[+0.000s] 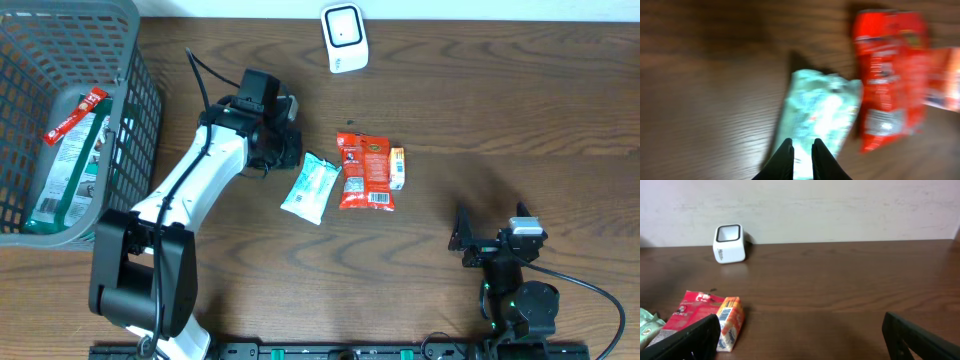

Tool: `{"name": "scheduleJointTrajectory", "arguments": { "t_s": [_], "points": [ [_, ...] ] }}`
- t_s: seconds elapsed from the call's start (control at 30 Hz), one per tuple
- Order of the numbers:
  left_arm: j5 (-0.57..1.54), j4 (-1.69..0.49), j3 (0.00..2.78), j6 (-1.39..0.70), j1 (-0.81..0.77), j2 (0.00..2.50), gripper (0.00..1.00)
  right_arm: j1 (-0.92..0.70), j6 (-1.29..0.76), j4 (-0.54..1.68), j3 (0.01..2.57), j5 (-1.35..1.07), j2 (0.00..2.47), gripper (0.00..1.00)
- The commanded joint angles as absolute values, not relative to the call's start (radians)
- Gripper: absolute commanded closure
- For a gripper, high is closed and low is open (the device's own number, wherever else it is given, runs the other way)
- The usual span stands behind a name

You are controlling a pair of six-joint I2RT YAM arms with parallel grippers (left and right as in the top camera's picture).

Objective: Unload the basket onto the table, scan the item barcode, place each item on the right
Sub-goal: 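Lower the wipes pack left of the red bag and release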

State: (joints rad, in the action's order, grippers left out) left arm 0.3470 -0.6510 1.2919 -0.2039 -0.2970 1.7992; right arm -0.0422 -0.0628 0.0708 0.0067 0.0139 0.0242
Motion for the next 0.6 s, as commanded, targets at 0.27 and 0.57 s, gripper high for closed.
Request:
{"name": "scheduleJointTrajectory", "arguments": {
  "t_s": [0.27,0.57],
  "points": [
    [0.212,-0.637,1.190,-0.246,-0.296,1.891,0.85,-0.031,-0.051,0.075,0.006,0.009,0.020,0.01],
    [0.227,-0.640,1.186,-0.268,-0.335,1.897,0.84,-0.031,-0.051,0.075,0.006,0.009,0.020,0.01]
  ]
}}
